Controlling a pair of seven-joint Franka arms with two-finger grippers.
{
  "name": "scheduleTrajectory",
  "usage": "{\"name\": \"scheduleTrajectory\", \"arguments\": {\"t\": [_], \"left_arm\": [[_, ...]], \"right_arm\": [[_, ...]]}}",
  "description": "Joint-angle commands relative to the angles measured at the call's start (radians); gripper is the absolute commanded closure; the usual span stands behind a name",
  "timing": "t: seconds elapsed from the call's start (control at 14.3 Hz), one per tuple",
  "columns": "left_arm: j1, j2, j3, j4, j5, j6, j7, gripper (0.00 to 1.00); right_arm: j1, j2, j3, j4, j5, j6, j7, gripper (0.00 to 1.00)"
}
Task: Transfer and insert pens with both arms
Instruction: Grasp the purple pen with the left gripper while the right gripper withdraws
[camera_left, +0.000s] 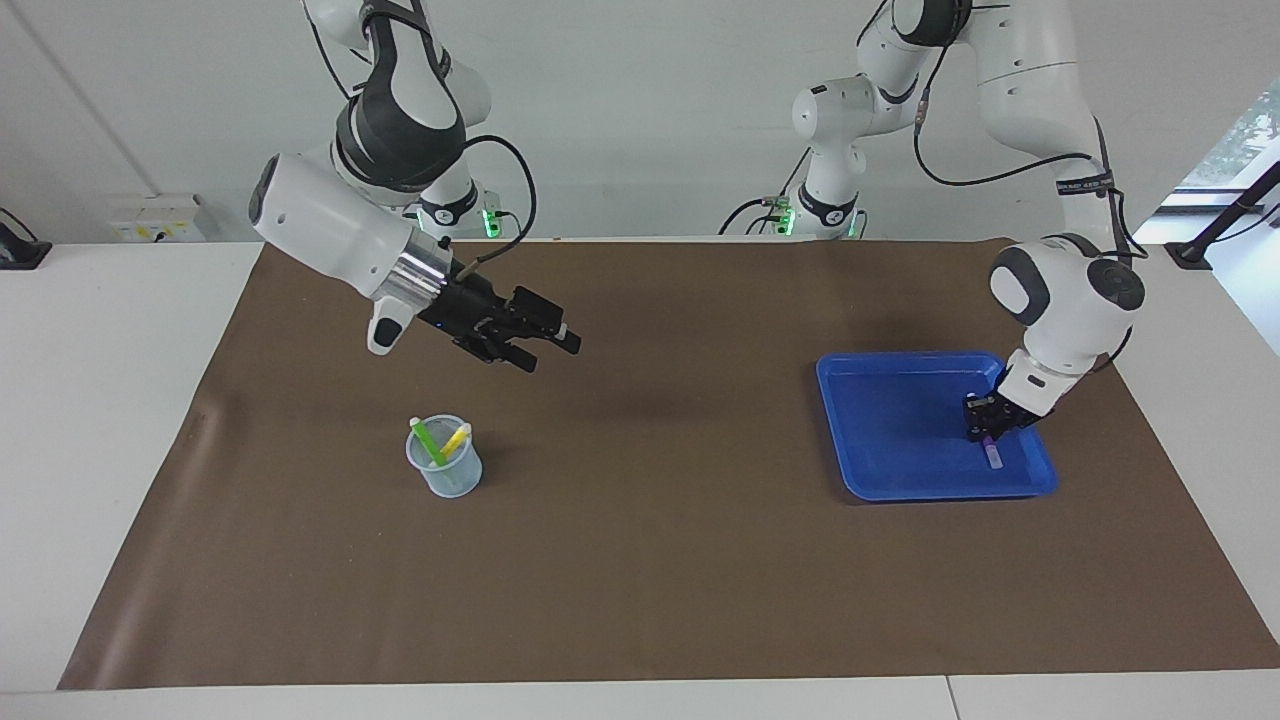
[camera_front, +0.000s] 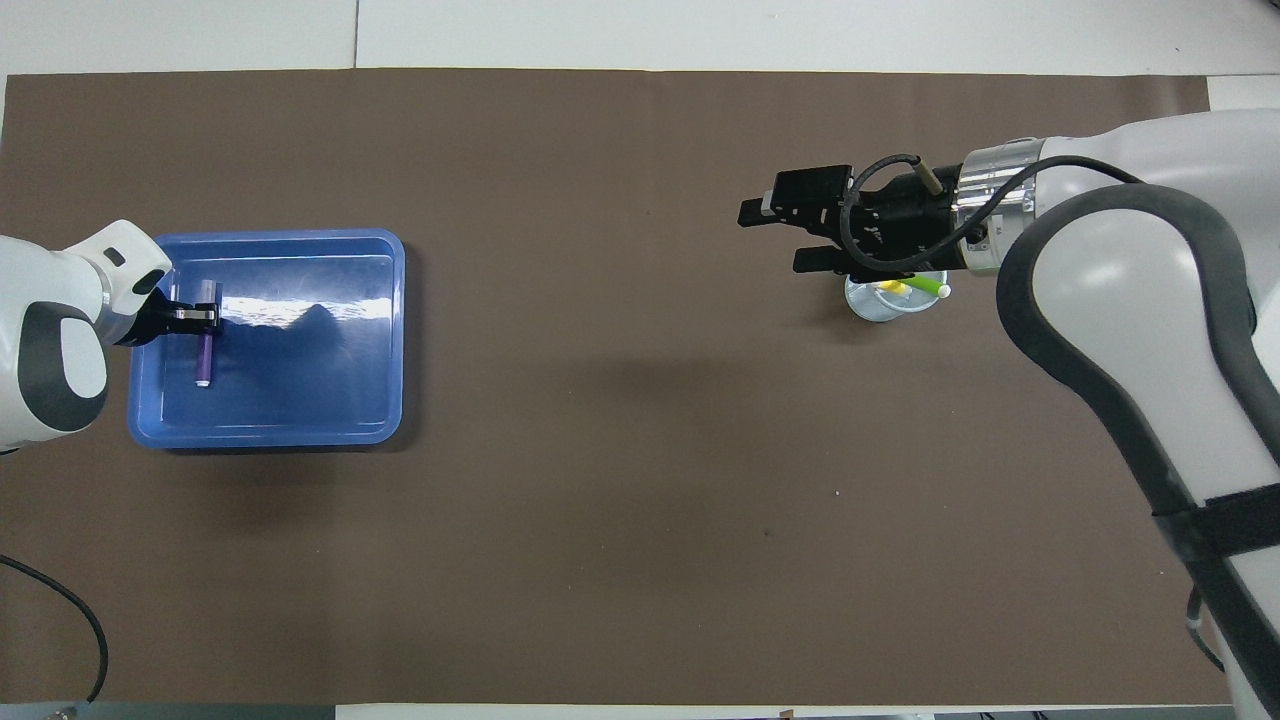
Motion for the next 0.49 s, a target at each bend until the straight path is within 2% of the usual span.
{"name": "scheduleTrajectory", "arguments": {"t": [0.0, 0.21, 0.42], "left_arm": [[-0.027, -0.047, -0.004, 0.001, 0.021, -0.081, -0.08, 1.0], [-0.062, -0.105, -0.008, 0.032, 0.015, -0.193, -0.196, 1.0], [-0.148, -0.139, -0.008, 0.091, 0.011, -0.308, -0.4, 1.0]], "right_arm": [[0.054, -0.017, 0.001, -0.033, 0.038, 0.076, 0.056, 0.0], [0.087, -0.02, 0.001, -0.05, 0.038, 0.115, 0.087, 0.0], [0.125, -0.02, 0.001, -0.056, 0.043, 0.167, 0.122, 0.0]]}}
